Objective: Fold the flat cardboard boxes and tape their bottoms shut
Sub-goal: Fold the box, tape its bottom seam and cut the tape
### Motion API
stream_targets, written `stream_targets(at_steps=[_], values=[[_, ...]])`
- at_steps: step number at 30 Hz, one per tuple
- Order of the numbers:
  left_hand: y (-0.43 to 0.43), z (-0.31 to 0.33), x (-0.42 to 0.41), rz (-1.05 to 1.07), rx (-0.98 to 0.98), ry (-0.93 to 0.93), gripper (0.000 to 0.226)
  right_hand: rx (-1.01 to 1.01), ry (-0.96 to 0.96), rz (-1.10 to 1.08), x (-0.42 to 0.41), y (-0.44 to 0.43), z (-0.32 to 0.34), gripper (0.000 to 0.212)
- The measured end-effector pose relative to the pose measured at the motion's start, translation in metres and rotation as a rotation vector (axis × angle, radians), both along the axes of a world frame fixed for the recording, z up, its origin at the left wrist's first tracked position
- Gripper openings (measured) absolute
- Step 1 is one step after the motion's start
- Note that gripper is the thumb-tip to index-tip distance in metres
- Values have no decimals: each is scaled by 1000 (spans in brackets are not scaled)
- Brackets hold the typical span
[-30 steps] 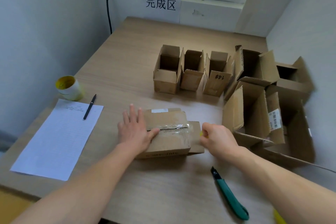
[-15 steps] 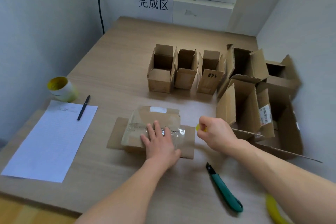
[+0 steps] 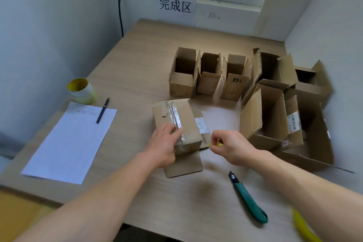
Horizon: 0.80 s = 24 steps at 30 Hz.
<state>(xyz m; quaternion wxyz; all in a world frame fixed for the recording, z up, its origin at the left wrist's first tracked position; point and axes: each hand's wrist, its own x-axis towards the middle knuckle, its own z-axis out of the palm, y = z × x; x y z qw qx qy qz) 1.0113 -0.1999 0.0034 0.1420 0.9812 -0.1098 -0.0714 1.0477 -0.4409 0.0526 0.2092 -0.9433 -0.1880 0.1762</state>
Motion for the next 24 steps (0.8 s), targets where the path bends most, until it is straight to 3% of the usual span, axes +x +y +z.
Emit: stream_targets(at_steps=[2, 4, 9, 17, 19, 24], values=[[-16, 7, -4, 71, -307, -39, 65, 7, 7, 43, -1, 6, 1, 16], [-31, 14, -5, 153, -558, 52, 54, 30, 12, 85, -3, 12, 2, 20], [-42, 29, -7, 184, -881, 229, 20, 62, 32, 146, -5, 21, 8, 29], [-33, 34, -14, 206, -795, 236, 5, 95, 88, 165, -8, 20, 14, 19], [-30, 33, -18, 219, -792, 221, 11, 114, 115, 134, -8, 23, 15, 15], [-30, 25, -28, 339, -756, 116, 26, 307, 460, 53, -9, 23, 16, 38]])
